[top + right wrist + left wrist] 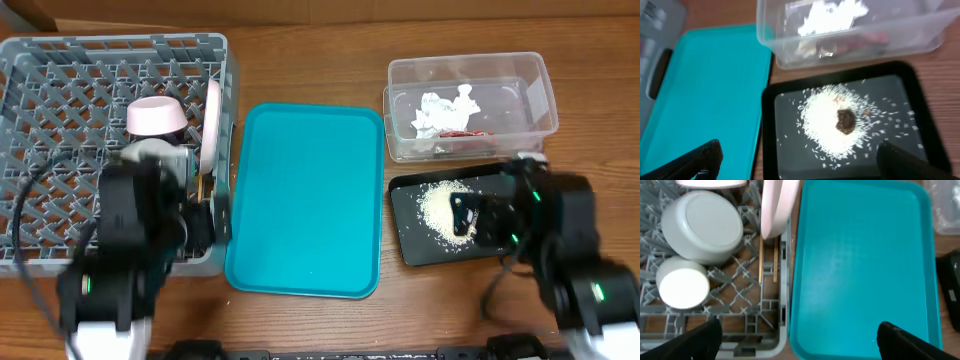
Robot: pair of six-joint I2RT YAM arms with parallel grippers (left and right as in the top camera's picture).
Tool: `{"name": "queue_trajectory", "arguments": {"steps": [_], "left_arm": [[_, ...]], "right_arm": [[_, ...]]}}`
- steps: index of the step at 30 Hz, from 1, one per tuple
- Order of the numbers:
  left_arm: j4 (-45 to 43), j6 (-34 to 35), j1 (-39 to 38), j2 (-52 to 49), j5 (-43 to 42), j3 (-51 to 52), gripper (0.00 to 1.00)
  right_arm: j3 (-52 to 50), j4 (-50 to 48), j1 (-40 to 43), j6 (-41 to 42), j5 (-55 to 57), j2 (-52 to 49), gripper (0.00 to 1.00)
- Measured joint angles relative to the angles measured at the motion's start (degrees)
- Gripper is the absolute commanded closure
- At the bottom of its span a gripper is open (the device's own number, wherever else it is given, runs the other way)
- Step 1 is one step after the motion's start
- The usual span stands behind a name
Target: Sort waste into correct bins and load items into the dishwasher
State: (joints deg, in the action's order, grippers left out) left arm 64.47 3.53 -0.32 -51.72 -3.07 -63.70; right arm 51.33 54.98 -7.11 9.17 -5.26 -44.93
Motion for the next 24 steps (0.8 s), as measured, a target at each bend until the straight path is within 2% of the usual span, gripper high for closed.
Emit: {"name": "queue_trajectory", "arguments": {"steps": [5,10,24], "left_arm": [[-1.1,-0.8,0.0,10.4,-0.4,5.9,0.0],[-1.3,-0.9,0.0,11.1,-0.4,6.3,0.0],[-1.3,-1.0,0.0,11.0,-0.4,6.4,0.0]], "right_arm": [[-0.1,4.8,0.0,0.0,2.9,11.7,0.0],[-0.2,8.2,0.0,0.0,3.6,12.2,0.0],[-0.2,8.9,0.0,0.0,4.0,12.2,0.0]]}}
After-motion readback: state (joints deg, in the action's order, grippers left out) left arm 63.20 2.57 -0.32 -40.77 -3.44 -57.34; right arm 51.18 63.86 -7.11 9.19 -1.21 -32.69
